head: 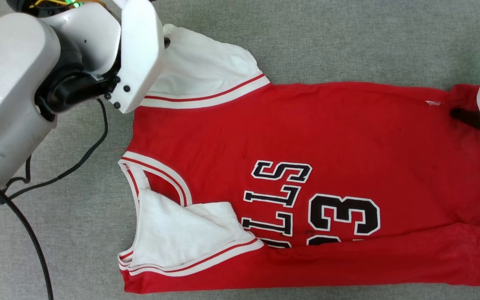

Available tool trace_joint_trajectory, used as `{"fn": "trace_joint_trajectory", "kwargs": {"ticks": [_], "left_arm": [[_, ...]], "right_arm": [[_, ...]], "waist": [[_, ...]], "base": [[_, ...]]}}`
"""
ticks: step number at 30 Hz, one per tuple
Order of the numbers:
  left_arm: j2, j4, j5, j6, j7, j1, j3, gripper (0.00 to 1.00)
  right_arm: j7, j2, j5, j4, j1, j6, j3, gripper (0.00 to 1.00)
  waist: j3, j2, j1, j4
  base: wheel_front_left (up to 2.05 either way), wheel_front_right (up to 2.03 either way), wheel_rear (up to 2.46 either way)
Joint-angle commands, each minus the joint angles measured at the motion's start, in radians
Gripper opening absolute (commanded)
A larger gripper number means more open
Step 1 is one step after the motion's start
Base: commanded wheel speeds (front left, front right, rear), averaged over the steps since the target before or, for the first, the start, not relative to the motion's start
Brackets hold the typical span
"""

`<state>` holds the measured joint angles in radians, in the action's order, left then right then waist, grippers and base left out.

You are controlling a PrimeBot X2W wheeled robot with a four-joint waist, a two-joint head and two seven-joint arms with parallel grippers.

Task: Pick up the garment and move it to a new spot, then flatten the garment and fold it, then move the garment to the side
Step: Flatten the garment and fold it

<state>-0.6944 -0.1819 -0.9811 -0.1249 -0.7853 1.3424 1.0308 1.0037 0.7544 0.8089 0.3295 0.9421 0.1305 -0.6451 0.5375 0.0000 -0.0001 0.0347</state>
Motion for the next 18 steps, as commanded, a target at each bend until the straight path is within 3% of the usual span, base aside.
{"fn": "trace_joint_trajectory", "kwargs": {"ticks": [1, 2, 3, 9, 18], "left_arm": [[-0.004, 0.003, 0.000, -0.002, 0.008, 0.001, 0.005, 0.00], [-0.006, 0.002, -0.002, -0.002, 0.012, -0.002, 0.006, 0.00], [-0.008, -0.001, -0.005, -0.002, 0.015, -0.007, 0.007, 0.00], [-0.034, -0.015, -0.023, -0.002, 0.064, -0.050, 0.003, 0.00], [-0.127, 0.095, -0.043, 0.013, 0.113, -0.176, 0.022, 0.00]], "right_arm": [[0.006, -0.016, 0.012, 0.029, -0.072, 0.000, -0.067, 0.76], [-0.004, -0.012, 0.013, 0.032, -0.073, 0.000, -0.078, 0.06], [-0.020, -0.010, 0.017, 0.034, -0.067, 0.001, -0.084, 0.00], [-0.186, 0.014, 0.060, 0.034, 0.006, 0.000, -0.072, 0.00], [-0.349, 0.060, 0.118, -0.023, -0.080, 0.000, -0.125, 0.00]], "waist": [[0.001, 0.0000, 0.0001, 0.001], [-0.001, 0.0000, 0.0001, 0.000], [-0.006, 0.0000, 0.0001, -0.002], [-0.104, 0.0000, 0.0001, -0.021], [-0.235, 0.0000, 0.0001, -0.032]], "base": [[0.00, 0.00, 0.00], [0.00, 0.00, 0.00], [0.00, 0.00, 0.00], [0.00, 0.00, 0.00], [0.00, 0.00, 0.00]]}}
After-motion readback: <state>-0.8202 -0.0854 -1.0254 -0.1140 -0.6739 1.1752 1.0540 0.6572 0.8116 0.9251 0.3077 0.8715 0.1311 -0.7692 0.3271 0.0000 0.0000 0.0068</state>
